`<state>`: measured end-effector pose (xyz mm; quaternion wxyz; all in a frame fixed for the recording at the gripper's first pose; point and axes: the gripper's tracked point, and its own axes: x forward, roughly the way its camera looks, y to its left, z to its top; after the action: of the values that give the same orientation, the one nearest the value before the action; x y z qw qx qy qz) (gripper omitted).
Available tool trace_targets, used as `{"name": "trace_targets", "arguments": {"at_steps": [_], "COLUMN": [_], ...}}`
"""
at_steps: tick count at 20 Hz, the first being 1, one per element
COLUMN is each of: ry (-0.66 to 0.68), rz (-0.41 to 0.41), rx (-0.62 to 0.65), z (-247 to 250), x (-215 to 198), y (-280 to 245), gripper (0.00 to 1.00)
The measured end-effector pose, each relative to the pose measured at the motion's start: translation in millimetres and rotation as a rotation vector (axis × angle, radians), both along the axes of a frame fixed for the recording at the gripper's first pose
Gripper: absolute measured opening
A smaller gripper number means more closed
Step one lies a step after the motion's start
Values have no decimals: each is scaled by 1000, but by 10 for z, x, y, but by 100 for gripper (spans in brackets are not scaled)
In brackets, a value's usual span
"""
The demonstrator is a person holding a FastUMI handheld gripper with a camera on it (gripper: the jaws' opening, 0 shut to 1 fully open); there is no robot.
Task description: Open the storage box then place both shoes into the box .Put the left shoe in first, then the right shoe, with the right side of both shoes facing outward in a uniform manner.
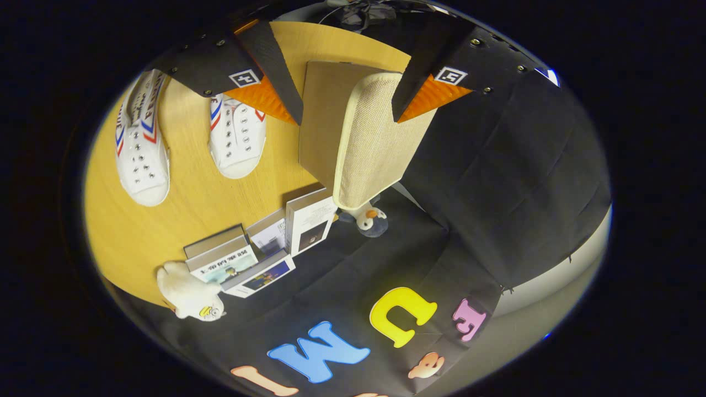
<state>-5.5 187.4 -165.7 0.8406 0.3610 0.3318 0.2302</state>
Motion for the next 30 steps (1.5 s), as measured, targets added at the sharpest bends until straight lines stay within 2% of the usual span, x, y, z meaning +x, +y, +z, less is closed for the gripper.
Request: {"name": "trace_targets", "arguments": {"at_steps": [3, 5, 9, 10, 14, 16, 18, 20, 21, 22, 24, 25, 30], "ry": [71, 113, 212, 238, 279, 293, 308, 313, 306, 307, 282, 258, 195], "rz": [13, 29, 35, 33, 52, 46, 47, 71, 26, 32, 62, 66, 104], "rx": [79, 149, 321, 353, 394, 421, 431, 438, 459, 475, 440, 412, 382], "z": [-77, -102, -85, -74, -82, -37, -46, -25, 13, 35, 66, 88, 456], "x": [25, 7, -12, -45, -13, -55, -52, -95, 5, -6, -74, -79, -54], "y": [152, 265, 440, 413, 502, 491, 490, 480, 506, 461, 470, 459, 476], "gripper": [99, 94, 94, 85, 74, 49, 38, 37, 37, 4, 4, 0, 0]}}
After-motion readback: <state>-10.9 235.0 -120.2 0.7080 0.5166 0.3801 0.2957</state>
